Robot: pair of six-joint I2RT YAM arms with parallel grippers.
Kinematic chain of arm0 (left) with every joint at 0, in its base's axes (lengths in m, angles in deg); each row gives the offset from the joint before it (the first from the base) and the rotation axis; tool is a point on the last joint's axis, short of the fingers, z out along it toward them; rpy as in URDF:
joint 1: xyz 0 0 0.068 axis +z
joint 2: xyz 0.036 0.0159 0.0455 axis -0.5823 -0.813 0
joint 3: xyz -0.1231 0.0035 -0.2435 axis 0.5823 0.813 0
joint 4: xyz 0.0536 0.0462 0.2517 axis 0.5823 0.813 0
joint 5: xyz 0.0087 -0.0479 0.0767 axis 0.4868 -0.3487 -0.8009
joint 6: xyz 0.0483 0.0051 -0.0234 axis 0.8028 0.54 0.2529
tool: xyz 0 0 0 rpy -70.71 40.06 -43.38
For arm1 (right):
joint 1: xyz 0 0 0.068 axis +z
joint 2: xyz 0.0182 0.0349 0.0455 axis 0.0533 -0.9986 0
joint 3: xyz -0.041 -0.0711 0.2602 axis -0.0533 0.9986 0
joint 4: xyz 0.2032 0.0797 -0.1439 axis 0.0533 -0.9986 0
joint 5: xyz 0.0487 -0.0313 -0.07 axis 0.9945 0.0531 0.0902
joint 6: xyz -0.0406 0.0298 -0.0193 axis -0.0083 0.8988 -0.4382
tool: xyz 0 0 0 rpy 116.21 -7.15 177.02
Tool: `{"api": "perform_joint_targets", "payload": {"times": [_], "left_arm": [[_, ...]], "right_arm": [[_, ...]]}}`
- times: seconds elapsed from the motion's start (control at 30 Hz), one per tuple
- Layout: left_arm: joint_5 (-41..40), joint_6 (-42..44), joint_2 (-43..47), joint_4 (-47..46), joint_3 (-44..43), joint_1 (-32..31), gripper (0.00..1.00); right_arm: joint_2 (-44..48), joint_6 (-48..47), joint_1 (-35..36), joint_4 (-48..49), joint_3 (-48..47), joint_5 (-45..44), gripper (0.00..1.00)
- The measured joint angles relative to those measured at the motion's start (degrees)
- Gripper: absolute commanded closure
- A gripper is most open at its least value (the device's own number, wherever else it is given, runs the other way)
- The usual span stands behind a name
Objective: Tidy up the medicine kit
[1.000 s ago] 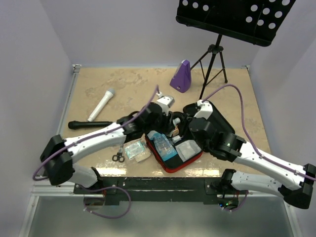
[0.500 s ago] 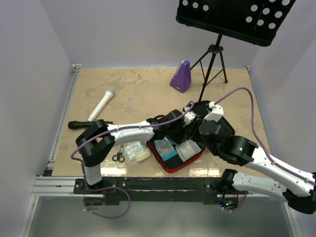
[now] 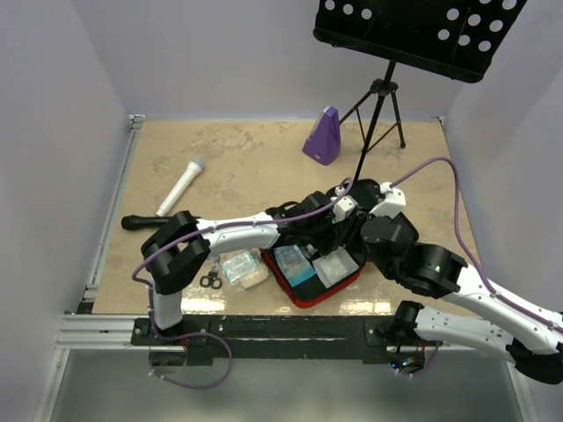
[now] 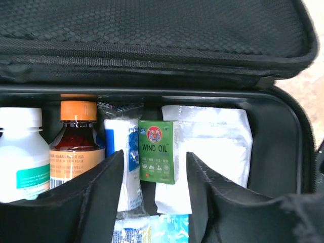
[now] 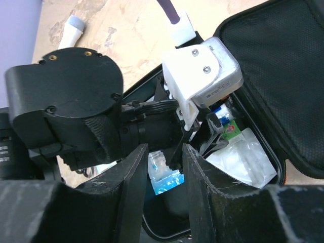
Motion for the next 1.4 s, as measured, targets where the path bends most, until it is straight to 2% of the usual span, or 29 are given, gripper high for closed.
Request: {"api": "perform_joint_targets", "payload": {"times": [0.27, 0.37, 0.47, 0.6, 0.67, 0.73, 0.87, 0.93, 1.0, 1.07, 1.13, 1.27, 1.4], "left_arm": [[-1.4, -0.2, 5.6, 0.5, 1.1, 0.1, 0.41], [-4.7, -1.7, 13.2, 0.9, 5.5, 0.7, 0.40], [-10.5, -6.0, 25.7, 2.6, 12.5, 4.4, 0.37], [-20.3, -14.4, 40.2, 6.8, 19.9, 11.6, 0.17], [-25.3, -19.5, 45.6, 10.0, 23.9, 13.0, 0.04], [-28.9, -24.7, 48.9, 13.9, 27.7, 12.8, 0.00], [-33.6, -34.1, 54.0, 22.4, 35.8, 13.5, 0.00], [-34.2, -36.5, 56.2, 25.6, 38.0, 15.6, 0.02], [-33.6, -37.6, 56.5, 27.2, 38.6, 20.3, 0.03], [-32.2, -37.7, 55.2, 27.0, 38.6, 24.7, 0.08], [-31.0, -37.9, 53.8, 26.9, 38.7, 26.2, 0.12], [-27.5, -38.9, 51.9, 25.1, 41.2, 27.8, 0.26], [-25.7, -39.9, 49.5, 24.8, 43.8, 28.8, 0.30]], "right_arm": [[0.0, 0.0, 0.0, 0.0, 0.0, 0.0, 0.62], [-0.1, -0.1, 0.0, 0.3, 0.0, 0.2, 0.62], [-1.1, -1.0, 0.0, 2.3, 0.1, 1.3, 0.62], [-5.4, -3.3, 0.0, 6.2, 0.9, 4.0, 0.62], [-8.5, -4.5, 0.0, 8.2, 1.4, 5.9, 0.62], [-11.8, -5.7, 0.0, 10.3, 2.5, 8.1, 0.62], [-14.3, -6.9, 0.2, 12.8, 5.3, 11.5, 0.61], [-14.1, -7.2, 0.1, 13.5, 5.8, 12.3, 0.61], [-13.7, -7.4, 0.1, 14.7, 5.8, 12.8, 0.61], [-13.5, -7.6, 0.1, 15.8, 5.8, 13.4, 0.61], [-13.4, -7.6, 0.2, 16.3, 5.8, 13.6, 0.61], [-12.7, -7.6, 0.2, 16.8, 6.3, 13.8, 0.61], [-11.8, -7.5, 0.3, 17.1, 7.0, 14.0, 0.61]]}}
